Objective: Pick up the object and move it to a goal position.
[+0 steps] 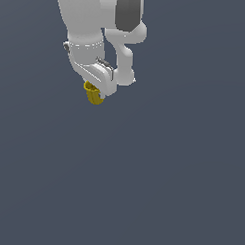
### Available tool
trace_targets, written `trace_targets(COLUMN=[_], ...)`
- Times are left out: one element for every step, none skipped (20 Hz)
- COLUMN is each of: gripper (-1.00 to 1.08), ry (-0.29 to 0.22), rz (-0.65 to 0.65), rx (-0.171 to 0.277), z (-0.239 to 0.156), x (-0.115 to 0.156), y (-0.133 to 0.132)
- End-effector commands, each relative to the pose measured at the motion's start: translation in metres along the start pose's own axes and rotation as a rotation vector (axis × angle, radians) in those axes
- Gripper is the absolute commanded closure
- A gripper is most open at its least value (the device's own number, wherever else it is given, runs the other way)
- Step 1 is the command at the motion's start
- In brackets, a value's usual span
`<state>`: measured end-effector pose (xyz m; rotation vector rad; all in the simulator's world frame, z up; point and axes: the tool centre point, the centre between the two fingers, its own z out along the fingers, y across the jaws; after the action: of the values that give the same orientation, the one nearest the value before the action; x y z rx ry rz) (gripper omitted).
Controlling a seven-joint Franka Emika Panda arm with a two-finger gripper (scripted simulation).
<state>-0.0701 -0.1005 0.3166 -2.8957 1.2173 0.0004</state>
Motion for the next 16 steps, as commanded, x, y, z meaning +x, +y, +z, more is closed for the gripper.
trace_targets(gripper=[1.08,1.08,1.08,1.08,1.08,1.08,1.08,1.08,1.08,1.08,1.08,1.08,1.08,1.08,1.08,1.08], ry=[0.0,0.0,0.0,0.0,0.0,0.0,0.0,0.0,0.0,0.0,0.0,0.0,0.0,0.0,0.0,0.0], rz=[0.0,0.0,0.0,0.0,0.0,0.0,-0.001,-0.001,-0.001,-0.001,-0.001,-0.001,-0.002,-0.002,-0.002,-0.002], rx=[0.0,0.0,0.0,0.0,0.0,0.0,0.0,0.0,0.0,0.0,0.0,0.0,0.0,0.0,0.0,0.0], z=[-0.026,-0.036,-0.044,-0.053,-0.06,-0.067,-0.074,-0.08,-0.085,-0.09,-0.094,-0.098,-0.101,-0.104,-0.106,-0.108], x=[0.0,0.0,0.001,0.001,0.001,0.001,0.002,0.002,0.002,0.002,0.003,0.003,0.003,0.003,0.004,0.004], y=[0.007,0.01,0.012,0.014,0.016,0.017,0.019,0.02,0.022,0.022,0.023,0.024,0.025,0.025,0.026,0.026])
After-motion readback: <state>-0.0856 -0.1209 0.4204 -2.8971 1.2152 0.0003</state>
